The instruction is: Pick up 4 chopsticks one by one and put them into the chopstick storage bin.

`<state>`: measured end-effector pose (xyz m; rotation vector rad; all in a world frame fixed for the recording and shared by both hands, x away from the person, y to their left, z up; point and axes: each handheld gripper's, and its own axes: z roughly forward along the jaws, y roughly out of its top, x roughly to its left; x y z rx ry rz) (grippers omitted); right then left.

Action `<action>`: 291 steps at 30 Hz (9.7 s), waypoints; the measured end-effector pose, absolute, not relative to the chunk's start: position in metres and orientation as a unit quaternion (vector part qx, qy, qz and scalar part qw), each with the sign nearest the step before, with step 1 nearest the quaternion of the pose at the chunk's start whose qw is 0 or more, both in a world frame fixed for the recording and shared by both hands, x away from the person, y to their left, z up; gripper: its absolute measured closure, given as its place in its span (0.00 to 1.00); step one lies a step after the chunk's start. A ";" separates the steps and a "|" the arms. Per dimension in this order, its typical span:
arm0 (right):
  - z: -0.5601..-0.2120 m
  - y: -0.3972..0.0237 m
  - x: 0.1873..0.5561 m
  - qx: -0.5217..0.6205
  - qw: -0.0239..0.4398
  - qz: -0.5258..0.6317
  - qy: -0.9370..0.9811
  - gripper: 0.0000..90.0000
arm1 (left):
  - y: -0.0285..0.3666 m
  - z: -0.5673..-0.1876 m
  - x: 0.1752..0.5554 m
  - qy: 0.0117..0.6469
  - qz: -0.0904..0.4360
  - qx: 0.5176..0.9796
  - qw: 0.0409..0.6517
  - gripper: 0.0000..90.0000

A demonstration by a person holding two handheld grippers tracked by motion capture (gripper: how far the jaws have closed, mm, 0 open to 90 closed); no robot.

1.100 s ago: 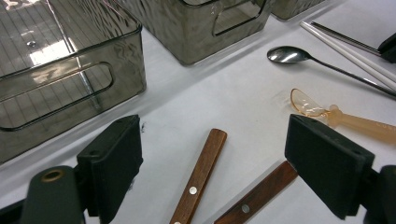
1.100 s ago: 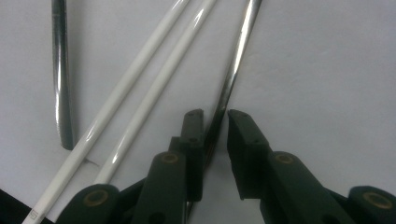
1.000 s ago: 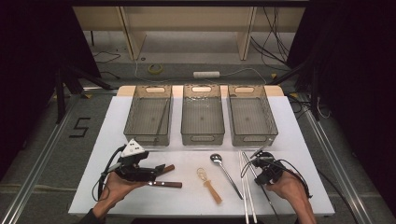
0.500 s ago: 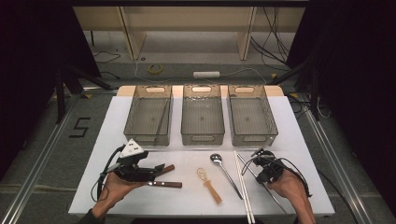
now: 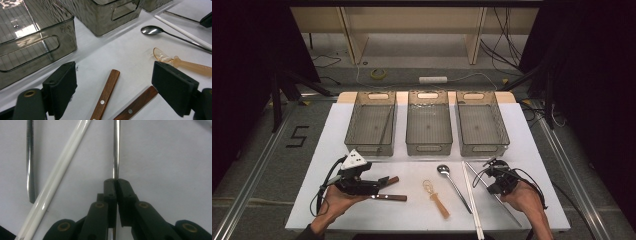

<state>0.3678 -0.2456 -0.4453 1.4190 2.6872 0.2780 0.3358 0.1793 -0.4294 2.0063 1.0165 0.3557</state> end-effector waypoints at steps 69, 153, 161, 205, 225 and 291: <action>-0.404 -0.117 0.313 0.148 0.018 0.140 0.979 0.96 | 0.075 -0.434 0.319 0.087 0.082 0.929 0.350 0.52; -0.430 -0.232 0.311 0.429 0.107 0.265 0.857 0.30 | 0.177 -0.407 0.381 0.372 0.203 0.807 0.411 0.92; -0.433 -0.230 0.309 0.430 0.107 0.267 0.856 0.30 | 0.197 -0.403 0.409 0.431 0.228 0.774 0.404 0.92; -0.432 -0.237 0.305 0.428 0.100 0.276 0.855 0.29 | 0.212 -0.421 0.480 0.565 0.195 0.725 0.342 0.62; -0.431 -0.228 0.330 0.444 0.072 0.167 0.877 0.39 | 0.184 -0.413 0.388 0.470 0.180 0.758 0.415 0.26; -0.454 -0.204 0.337 0.447 0.035 0.068 0.891 0.86 | 0.171 -0.426 0.318 0.414 0.178 0.775 0.444 0.19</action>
